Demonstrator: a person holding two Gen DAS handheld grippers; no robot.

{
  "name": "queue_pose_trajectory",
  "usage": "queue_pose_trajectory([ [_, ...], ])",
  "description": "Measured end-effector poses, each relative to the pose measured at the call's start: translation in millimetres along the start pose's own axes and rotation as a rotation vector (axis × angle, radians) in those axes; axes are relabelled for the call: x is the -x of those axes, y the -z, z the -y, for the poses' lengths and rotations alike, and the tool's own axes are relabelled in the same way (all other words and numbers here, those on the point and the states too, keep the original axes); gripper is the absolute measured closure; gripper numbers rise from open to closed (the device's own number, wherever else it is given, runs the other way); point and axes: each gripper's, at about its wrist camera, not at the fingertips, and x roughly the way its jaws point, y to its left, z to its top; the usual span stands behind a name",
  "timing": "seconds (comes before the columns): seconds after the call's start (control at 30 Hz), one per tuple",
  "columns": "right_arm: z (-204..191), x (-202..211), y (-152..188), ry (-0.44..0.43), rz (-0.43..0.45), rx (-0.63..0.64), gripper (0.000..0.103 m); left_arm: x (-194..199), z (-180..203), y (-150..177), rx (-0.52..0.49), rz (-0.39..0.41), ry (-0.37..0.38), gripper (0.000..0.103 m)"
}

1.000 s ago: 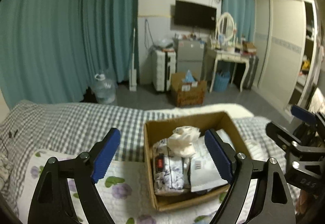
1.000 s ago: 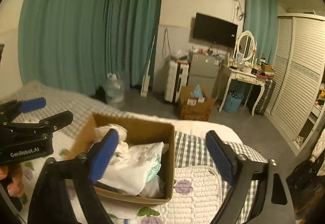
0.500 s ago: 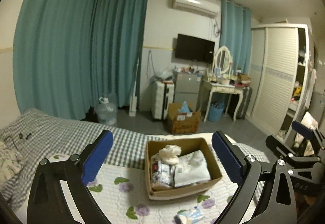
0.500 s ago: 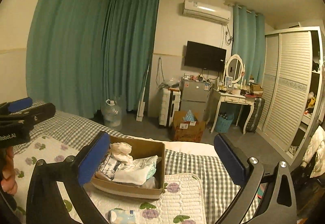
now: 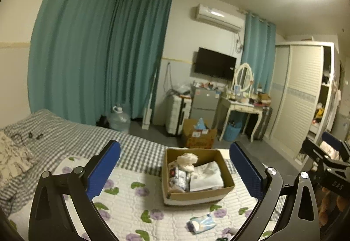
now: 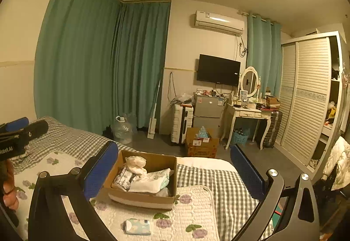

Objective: Organize soft objects
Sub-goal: 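Move both tools back toward the remaining items on the quilt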

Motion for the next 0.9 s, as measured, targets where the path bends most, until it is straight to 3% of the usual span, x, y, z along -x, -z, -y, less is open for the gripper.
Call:
queue_pose_trajectory([
  [0.3,8.3,7.3,31.5,-0.001,-0.04,0.008,0.0,-6.3,11.7,15.9,-0.06,-0.012,-0.007,0.001],
  [0.5,11.1,-12.0,58.2,-0.013,-0.145,0.034,0.0,-19.9,23.5,36.7,-0.082,-0.057,0.027,0.001],
  [0.63,14.0,-31.5,80.2,0.01,-0.218,0.055,0.0,-36.7,32.9,55.4,-0.117,-0.103,0.044,0.001],
  [0.9,21.8,-67.9,134.8,-0.034,-0.393,0.041,0.0,-72.9,45.2,109.6,-0.174,-0.273,0.059,0.002],
])
